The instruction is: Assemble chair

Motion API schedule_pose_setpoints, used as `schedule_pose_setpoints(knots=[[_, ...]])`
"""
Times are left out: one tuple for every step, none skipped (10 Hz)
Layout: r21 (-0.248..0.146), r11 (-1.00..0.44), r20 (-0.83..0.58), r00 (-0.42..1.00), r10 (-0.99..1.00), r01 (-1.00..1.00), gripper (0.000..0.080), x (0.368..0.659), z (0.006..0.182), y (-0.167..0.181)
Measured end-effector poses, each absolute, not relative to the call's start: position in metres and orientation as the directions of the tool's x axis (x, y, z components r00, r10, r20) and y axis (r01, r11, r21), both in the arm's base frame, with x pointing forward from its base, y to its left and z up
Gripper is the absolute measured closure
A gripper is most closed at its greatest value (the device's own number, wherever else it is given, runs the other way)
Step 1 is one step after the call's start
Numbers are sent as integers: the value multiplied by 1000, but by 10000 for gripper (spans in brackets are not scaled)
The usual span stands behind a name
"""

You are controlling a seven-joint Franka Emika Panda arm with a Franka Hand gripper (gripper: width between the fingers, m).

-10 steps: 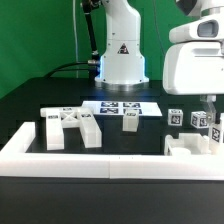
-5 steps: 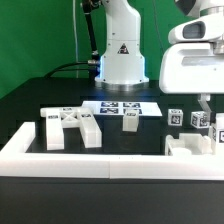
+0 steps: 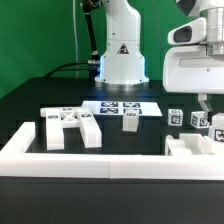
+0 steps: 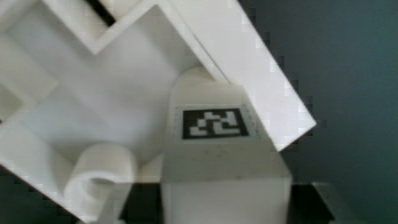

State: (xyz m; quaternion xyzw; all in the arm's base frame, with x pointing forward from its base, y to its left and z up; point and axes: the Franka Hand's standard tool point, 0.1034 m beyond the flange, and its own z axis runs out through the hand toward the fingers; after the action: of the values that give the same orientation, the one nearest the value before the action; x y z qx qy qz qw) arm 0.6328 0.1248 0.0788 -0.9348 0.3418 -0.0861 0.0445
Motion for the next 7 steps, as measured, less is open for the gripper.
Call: schedule_pose_setpoints(knots=[[-150,-677,109,668,-736,-721,508,632,79,125],[-159,-619,98,612,-785,-769,508,633,80,124],[-167,-572,83,566,-820,-803,508,633,80,124],[-179,-448,52,446,-894,-876,508,633,80,125],[-180,-424,48,422,-905,-888,508,633,80,125],[-180,-420,47,419,-907,-890,508,633,80,124],[-179,-445,53,443,-895,-878,508,633,80,124]])
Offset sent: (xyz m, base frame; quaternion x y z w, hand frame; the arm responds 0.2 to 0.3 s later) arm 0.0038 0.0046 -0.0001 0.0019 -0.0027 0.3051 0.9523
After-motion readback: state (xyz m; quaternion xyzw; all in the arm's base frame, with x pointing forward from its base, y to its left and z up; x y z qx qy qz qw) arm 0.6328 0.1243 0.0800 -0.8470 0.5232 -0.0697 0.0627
